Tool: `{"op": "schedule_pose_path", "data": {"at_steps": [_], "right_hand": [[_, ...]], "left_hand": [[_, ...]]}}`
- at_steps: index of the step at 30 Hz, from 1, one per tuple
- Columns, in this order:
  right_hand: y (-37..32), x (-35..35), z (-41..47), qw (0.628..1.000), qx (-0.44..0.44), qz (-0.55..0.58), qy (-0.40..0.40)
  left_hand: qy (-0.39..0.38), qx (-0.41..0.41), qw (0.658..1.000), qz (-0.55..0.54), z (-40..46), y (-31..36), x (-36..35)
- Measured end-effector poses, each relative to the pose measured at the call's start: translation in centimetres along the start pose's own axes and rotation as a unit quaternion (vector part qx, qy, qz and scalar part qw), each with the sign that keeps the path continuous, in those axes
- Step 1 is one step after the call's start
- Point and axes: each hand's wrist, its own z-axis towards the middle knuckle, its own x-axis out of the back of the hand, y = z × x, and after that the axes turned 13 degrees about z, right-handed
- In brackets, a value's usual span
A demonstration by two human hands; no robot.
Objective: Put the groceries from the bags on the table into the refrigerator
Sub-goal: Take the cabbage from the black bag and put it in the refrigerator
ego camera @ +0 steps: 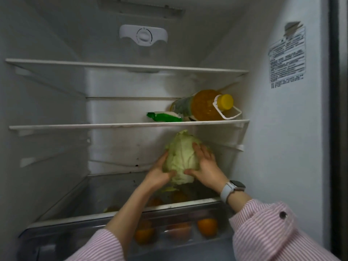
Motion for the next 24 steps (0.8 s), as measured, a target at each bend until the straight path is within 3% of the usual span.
{"op": "schedule_pose_path", "data": {"at_steps": [4,9,19,24], "right_hand": [[1.2,0.8,1.4,0.998,-0.034,0.035,-0.046],[1.9,1.3,-0.6,0.999,-0.044,0.02,0.009],[1.5,1.8,-4.7,0.997,-0.07,-0.016,0.012],[0.0,2.8,-7.9,0.997,-0.052,0.028,0.048]], "left_hand": [[-0.014,-0.012,0.993,0.117,1.4,-1.0,-1.8],[-0.003,-0.019,0.954,0.298,1.3,-0.7,-3.5],[-0.016,-0.057,0.938,0.34,0.4,-0.4,-3.0],[0.01,0.018,0.943,0.333,-3.7,2.4,-1.8]]}}
